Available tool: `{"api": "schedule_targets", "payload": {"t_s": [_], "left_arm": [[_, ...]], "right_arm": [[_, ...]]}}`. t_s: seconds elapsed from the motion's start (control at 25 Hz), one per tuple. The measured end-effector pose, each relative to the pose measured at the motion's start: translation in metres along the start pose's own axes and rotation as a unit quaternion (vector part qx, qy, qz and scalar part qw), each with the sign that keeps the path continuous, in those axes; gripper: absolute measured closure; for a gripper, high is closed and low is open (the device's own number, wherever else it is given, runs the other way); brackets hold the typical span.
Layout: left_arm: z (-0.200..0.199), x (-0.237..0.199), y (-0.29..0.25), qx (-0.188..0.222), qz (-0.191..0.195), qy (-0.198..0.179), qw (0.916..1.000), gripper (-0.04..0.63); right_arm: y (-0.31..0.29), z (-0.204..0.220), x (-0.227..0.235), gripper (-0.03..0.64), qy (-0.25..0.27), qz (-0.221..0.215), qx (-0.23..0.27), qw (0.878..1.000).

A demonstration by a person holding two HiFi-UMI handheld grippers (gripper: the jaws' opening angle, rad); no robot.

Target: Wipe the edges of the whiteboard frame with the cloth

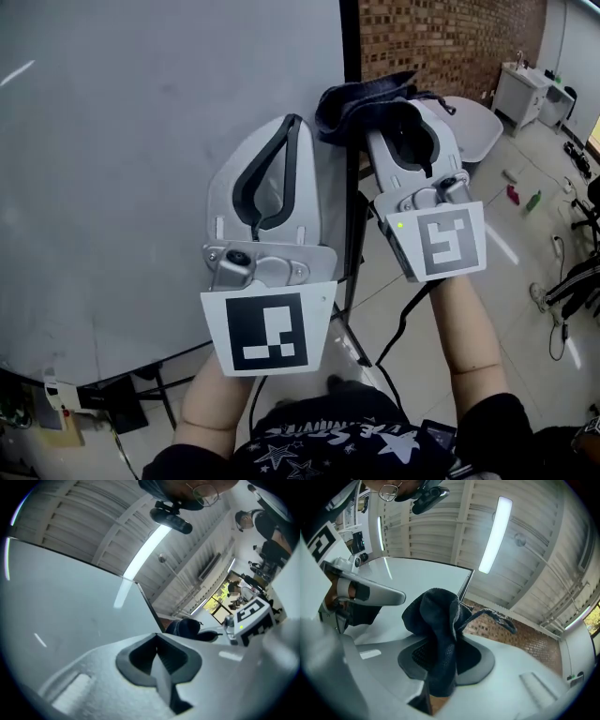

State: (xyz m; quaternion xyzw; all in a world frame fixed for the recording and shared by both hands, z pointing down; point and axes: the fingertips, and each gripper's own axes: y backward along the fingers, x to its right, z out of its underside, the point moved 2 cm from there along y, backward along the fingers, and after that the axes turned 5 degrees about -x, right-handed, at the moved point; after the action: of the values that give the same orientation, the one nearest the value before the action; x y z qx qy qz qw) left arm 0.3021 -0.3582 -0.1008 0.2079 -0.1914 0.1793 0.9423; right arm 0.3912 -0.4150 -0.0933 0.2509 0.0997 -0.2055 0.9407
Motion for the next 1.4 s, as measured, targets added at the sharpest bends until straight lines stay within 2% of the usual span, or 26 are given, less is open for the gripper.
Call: {"api": "schedule_targets", "payload": {"t_s": [0.16,0.32,0.52,0.68,0.84,0.92,1.28,1.4], "left_arm": [[0.024,0.004,0.003,-0.038,0.013,0.022,0.999,0.591],[0.055,0.012,0.011,-0.073,0.028,0.035,0.9963,0.591],[0.102,0.039,0.028,-0.097,0.032,0.075,0.9919,0.591],[0.124,0.058,0.047,-0.09,0.028,0.094,0.9911,0.591],[0.147,0.071,0.06,-0.085,0.018,0.089,0.9923,0.591],[0.159,0.074,0.065,-0.089,0.016,0.086,0.9922,0.591],[0.209,0.094,0.093,-0.147,0.022,0.091,0.9847,0.591],[0.225,0.098,0.106,-0.165,0.022,0.096,0.9813,0.591]], "right_arm": [[0.003,0.028,-0.022,0.535,-0.04,-0.016,-0.064,0.997],[0.009,0.052,-0.041,0.535,-0.054,-0.024,-0.099,0.993],[0.034,0.1,-0.056,0.534,-0.085,-0.033,-0.141,0.986],[0.058,0.117,-0.066,0.534,-0.082,-0.032,-0.129,0.988],[0.079,0.118,-0.077,0.534,-0.046,-0.007,-0.071,0.996],[0.086,0.126,-0.086,0.534,-0.042,-0.006,-0.076,0.996],[0.135,0.206,-0.119,0.534,-0.116,-0.031,-0.176,0.977],[0.151,0.232,-0.134,0.534,-0.124,-0.037,-0.214,0.968]]}}
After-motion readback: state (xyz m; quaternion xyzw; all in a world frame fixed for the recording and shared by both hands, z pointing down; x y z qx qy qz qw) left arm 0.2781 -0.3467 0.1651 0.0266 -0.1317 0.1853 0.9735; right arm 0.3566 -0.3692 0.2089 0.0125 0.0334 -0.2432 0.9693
